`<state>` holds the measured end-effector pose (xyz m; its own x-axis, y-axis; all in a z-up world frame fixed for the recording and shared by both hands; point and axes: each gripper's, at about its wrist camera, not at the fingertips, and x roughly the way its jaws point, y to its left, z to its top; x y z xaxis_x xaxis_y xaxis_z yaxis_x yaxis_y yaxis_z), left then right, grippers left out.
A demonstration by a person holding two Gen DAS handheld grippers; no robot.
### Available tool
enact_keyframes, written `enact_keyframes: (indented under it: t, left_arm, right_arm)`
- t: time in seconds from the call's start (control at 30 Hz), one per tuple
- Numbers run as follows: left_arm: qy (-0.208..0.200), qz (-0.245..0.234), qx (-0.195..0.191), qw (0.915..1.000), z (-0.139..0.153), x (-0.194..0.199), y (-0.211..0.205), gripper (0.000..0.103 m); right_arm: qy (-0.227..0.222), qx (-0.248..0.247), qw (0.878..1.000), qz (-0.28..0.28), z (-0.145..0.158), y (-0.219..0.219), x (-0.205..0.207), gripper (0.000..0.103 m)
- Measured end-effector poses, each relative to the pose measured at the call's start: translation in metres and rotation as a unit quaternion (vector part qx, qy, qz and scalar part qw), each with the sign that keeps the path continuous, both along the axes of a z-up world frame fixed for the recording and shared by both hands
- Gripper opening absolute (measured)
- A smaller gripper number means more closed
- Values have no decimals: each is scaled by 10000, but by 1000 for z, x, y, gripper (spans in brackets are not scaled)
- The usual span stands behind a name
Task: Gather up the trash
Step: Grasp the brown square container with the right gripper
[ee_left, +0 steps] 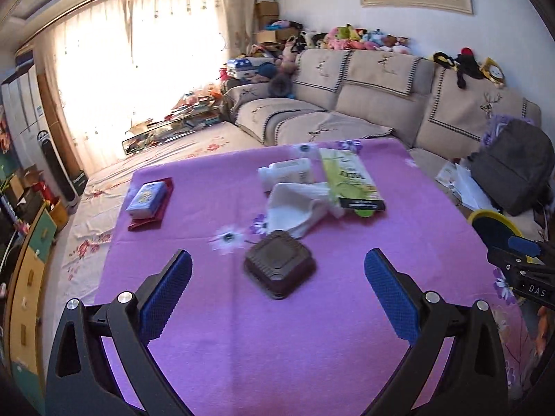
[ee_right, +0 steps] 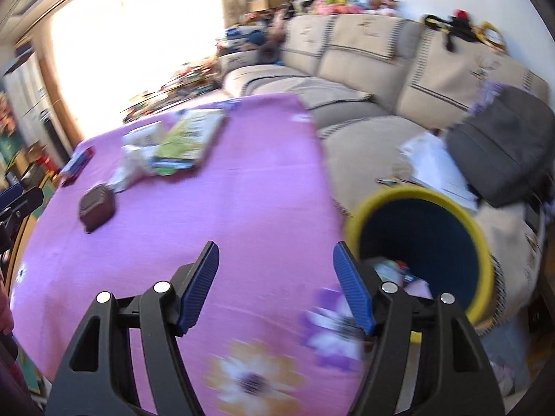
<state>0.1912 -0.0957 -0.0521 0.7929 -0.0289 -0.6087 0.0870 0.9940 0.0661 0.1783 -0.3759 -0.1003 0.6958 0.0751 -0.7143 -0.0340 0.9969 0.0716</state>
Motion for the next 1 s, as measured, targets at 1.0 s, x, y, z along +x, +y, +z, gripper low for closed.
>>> enact_keyframes:
  t: [1.0]
  left_arm:
    - [253,891,-246,9954,-19,-6,104,98]
  right_arm:
    - [650,-553,9656,2458,-44,222,102,58]
